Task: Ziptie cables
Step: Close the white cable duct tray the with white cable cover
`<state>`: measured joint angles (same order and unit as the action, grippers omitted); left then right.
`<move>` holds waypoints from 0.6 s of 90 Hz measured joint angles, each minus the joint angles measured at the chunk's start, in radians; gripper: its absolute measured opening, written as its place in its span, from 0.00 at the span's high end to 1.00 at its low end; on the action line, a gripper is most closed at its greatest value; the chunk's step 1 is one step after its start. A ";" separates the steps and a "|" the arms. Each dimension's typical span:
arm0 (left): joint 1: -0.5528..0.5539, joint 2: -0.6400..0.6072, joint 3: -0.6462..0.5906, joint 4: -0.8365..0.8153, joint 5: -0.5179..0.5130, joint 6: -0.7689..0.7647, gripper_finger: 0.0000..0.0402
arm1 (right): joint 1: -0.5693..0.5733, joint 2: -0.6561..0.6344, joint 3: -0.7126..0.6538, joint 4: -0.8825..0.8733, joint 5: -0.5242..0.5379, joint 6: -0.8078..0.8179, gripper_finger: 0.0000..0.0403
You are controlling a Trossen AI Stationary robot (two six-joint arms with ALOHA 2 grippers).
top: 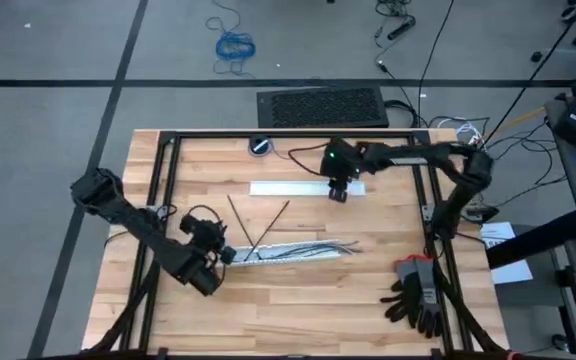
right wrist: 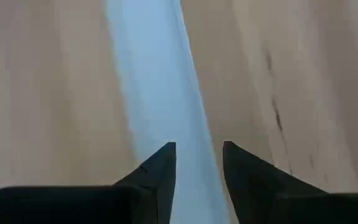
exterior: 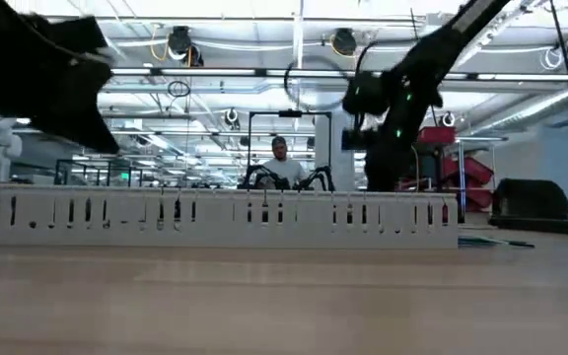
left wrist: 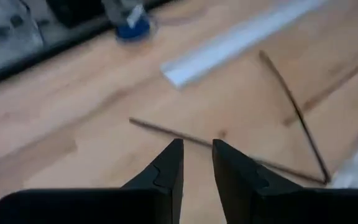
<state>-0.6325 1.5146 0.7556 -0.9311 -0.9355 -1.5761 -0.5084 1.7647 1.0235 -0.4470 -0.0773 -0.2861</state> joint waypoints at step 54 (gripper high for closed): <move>0.162 -0.068 -0.061 0.232 0.036 0.397 0.65 | -0.019 0.208 0.164 -0.154 -0.084 -0.115 0.98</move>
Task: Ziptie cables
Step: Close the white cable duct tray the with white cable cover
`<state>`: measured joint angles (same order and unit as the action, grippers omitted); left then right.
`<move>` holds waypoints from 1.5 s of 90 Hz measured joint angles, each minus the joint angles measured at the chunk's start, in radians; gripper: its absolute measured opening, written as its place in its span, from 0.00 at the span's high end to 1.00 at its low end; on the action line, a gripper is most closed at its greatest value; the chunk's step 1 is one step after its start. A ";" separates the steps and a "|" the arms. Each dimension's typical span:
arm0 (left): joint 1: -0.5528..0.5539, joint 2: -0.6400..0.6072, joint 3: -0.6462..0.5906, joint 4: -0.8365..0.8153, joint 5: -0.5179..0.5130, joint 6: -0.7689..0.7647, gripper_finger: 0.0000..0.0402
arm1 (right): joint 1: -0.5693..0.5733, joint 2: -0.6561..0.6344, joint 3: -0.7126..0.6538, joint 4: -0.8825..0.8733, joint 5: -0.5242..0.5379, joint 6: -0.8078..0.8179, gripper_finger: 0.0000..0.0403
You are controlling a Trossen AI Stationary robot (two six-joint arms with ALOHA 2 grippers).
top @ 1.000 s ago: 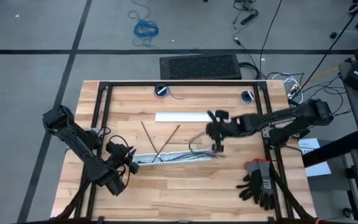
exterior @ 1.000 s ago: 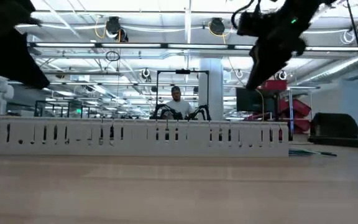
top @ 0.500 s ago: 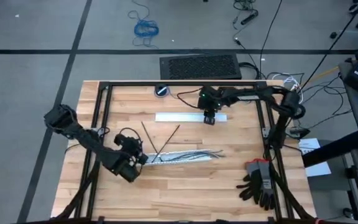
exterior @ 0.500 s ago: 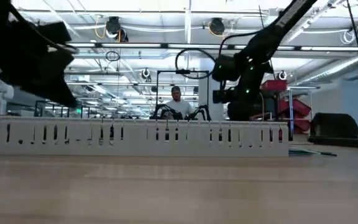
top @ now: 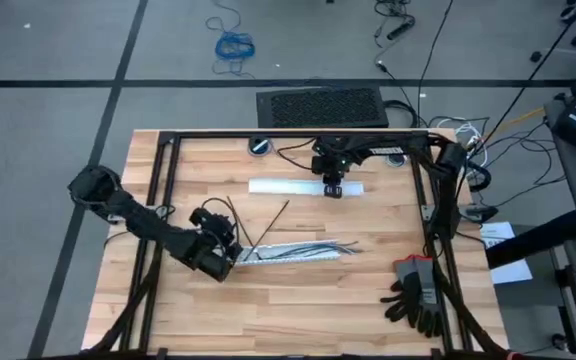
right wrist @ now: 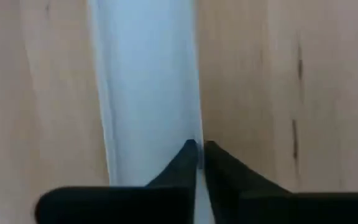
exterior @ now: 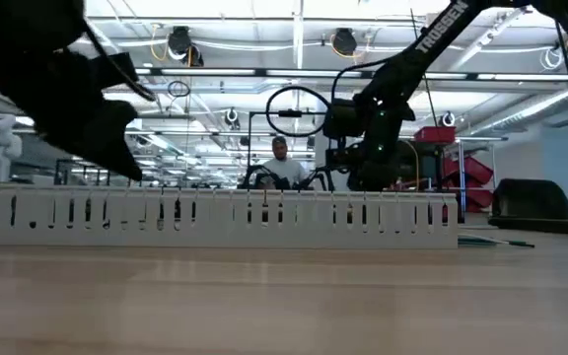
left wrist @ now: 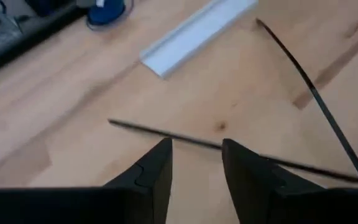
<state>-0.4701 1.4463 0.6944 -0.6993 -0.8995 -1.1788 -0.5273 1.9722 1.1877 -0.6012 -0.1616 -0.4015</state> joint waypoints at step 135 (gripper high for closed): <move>0.567 0.143 0.003 0.865 0.671 1.057 0.65 | 0.487 -0.400 -0.013 -0.060 0.444 0.034 1.00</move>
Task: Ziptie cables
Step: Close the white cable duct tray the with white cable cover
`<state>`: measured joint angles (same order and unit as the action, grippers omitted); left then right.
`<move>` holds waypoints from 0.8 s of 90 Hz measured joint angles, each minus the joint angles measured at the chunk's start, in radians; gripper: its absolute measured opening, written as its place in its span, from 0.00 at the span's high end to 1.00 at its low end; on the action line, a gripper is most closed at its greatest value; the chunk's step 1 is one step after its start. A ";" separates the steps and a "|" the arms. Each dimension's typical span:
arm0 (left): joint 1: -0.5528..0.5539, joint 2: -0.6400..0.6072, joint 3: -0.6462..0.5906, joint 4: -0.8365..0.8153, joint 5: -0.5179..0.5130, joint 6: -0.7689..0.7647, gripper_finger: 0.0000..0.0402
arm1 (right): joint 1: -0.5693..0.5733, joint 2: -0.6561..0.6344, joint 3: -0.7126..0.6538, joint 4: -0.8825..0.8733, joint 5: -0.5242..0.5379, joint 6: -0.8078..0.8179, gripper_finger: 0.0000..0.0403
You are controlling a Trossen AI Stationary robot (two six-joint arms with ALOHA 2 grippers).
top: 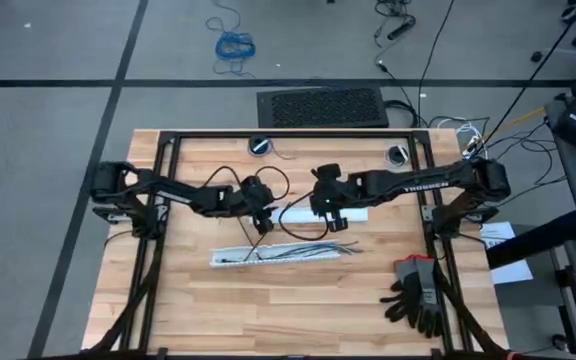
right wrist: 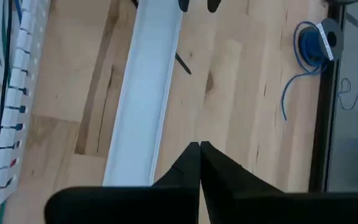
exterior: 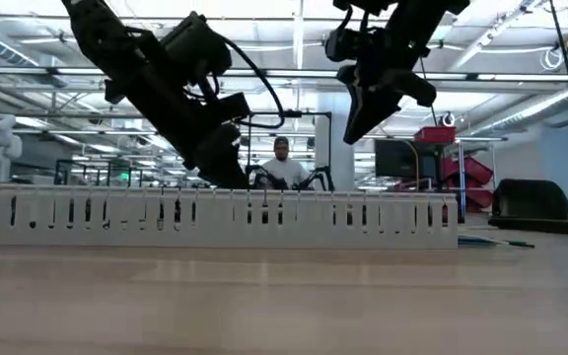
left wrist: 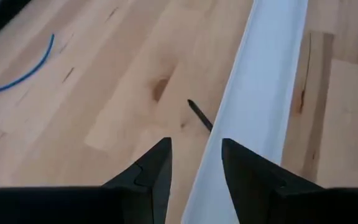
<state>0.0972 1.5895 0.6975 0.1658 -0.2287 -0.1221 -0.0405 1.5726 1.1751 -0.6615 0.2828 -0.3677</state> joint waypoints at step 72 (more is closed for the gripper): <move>-0.001 -0.108 0.011 -0.015 -0.007 -0.029 0.65 | -0.261 0.145 -0.304 0.326 -0.377 0.043 0.68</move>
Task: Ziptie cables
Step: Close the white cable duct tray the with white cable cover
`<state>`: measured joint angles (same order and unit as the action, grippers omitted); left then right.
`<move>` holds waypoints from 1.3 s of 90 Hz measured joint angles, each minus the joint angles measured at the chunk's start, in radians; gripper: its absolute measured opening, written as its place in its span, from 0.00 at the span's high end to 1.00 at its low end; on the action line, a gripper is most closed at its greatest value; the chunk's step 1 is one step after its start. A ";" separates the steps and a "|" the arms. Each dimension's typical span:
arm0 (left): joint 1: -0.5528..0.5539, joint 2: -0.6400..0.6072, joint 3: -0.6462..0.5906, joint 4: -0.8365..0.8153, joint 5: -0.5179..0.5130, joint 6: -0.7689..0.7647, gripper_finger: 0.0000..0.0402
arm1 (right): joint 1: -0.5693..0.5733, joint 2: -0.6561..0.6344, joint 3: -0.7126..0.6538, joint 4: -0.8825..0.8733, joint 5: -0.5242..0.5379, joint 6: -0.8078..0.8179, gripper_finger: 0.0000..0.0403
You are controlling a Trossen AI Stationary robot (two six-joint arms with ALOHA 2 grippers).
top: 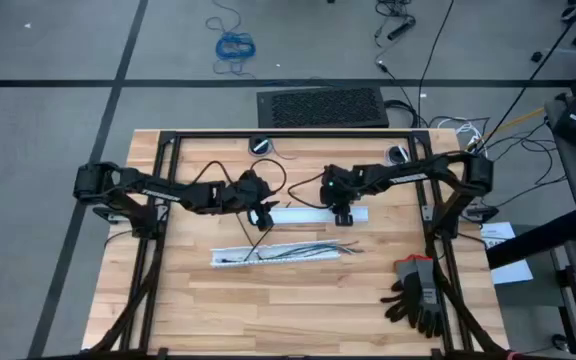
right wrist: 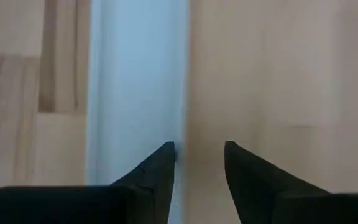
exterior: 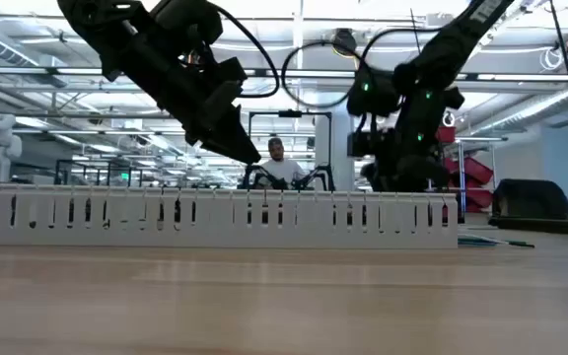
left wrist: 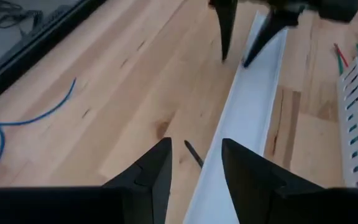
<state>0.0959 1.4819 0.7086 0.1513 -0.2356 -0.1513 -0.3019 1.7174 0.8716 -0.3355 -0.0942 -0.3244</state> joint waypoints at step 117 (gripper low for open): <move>0.123 0.050 0.000 -0.002 0.549 0.056 0.65 | 0.265 -0.173 0.117 -0.126 0.339 -0.045 1.00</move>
<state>0.2185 1.5314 0.7086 0.1497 0.3136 -0.0957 -0.0374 1.5449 0.9890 -0.4618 0.2453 -0.3697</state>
